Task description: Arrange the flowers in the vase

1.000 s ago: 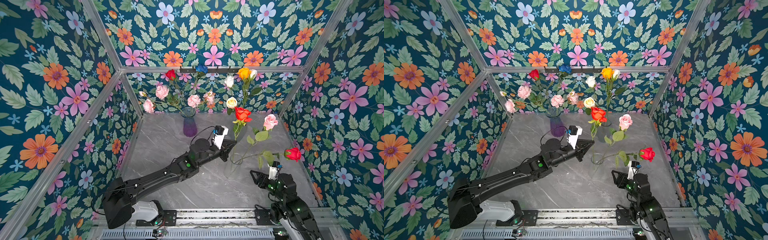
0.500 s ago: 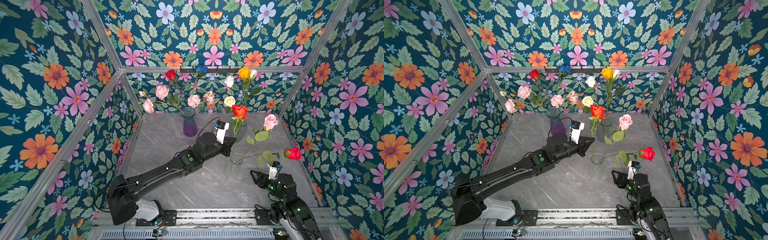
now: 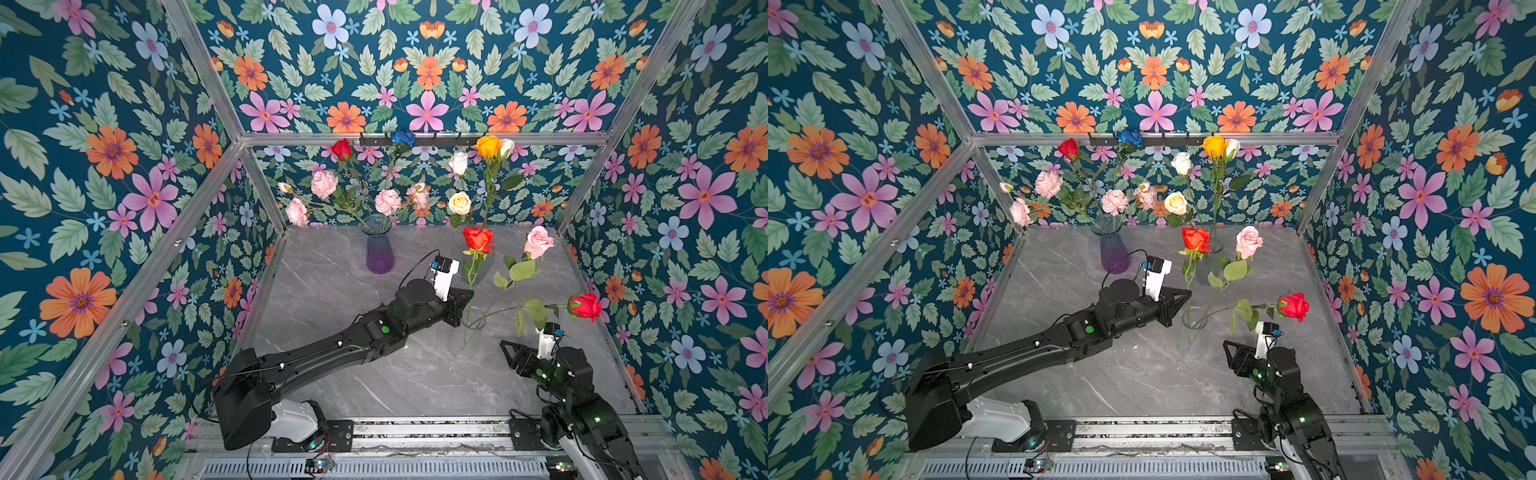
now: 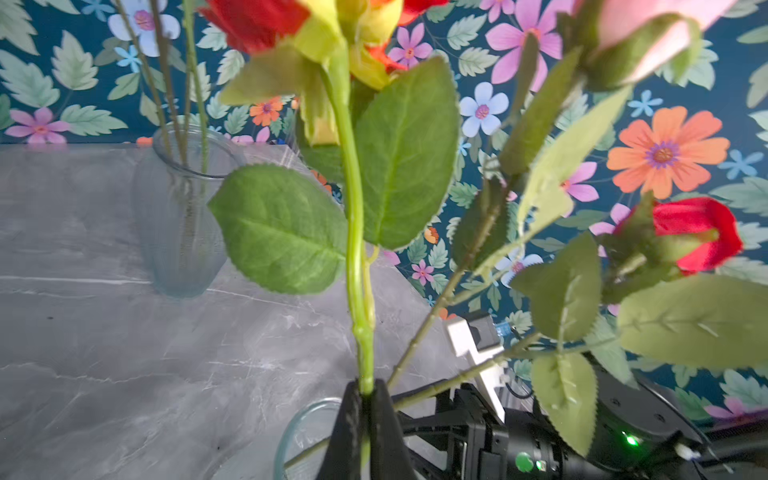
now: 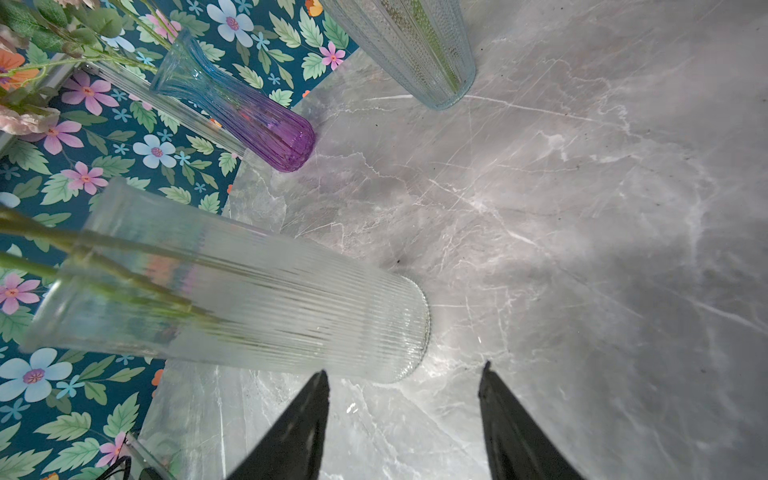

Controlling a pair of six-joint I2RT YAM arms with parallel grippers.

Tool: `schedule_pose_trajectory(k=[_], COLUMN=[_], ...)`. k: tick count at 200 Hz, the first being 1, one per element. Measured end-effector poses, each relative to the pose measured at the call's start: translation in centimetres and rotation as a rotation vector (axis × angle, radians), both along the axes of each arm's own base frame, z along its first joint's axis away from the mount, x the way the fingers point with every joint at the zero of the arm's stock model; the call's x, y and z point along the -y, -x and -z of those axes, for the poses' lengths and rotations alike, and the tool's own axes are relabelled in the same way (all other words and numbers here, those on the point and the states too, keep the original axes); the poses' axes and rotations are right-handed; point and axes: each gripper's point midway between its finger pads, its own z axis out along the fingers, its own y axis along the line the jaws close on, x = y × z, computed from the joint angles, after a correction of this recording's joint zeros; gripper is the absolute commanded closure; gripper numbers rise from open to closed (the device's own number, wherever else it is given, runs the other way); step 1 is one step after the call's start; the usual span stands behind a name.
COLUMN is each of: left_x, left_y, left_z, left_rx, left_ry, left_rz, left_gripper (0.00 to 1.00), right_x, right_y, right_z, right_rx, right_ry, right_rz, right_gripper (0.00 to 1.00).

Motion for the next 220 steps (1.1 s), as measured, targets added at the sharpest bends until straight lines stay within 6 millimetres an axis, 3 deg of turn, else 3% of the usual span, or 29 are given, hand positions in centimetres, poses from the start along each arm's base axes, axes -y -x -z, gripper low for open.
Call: schedule_pose_trajectory(k=[7,13,22,39,51,115,136,156,179,201,220], left_x=[0.3,0.4,0.7,0.8,0.6,-2.2,-4.1,-5.9,-6.7,-7.0,-7.4], left_y=[0.2,0.5,0.8,1.0,1.3,2.2,2.8,3.7,4.8,6.1,7.1], left_z=[-0.1,-0.2,-0.2,-0.3,-0.3,-3.5,-3.3,-0.8,3.9,8.3,11.9], left_rx=[0.004,0.009,0.024,0.030,0.031,0.159,0.217,0.251,0.248,0.256,0.267], left_ry=[0.007,0.010,0.010,0.016,0.017,0.022,0.002,-0.034,-0.095,-0.123,-0.157], left_rz=[0.010,0.020,0.040,0.055,0.068,0.050,0.036,0.043,0.087,0.159,0.209], left_gripper=[1.00,0.92,0.74,0.31,0.21,0.22,0.24,0.29,0.33,0.22,0.19], right_x=[0.0,0.0,0.0,0.0,0.0,-0.1,-0.7,-1.3,-1.9,-2.6,-3.2], right_y=[0.0,0.0,0.0,0.0,0.0,0.0,0.4,0.9,1.7,2.4,2.6], right_z=[0.0,0.0,0.0,0.0,0.0,0.0,-0.2,-1.2,-3.0,-3.3,-2.9], right_rx=[0.000,0.000,0.000,0.000,0.000,0.000,0.003,0.025,0.054,0.042,0.007], right_ry=[0.000,0.000,0.000,0.000,0.000,-0.002,-0.012,-0.033,-0.073,-0.091,-0.098], right_rz=[0.000,0.000,0.000,0.000,0.000,-0.004,-0.044,-0.087,-0.129,-0.175,-0.209], right_gripper=[0.41,0.41,0.41,0.41,0.41,0.40,0.40,0.40,0.38,0.29,0.23])
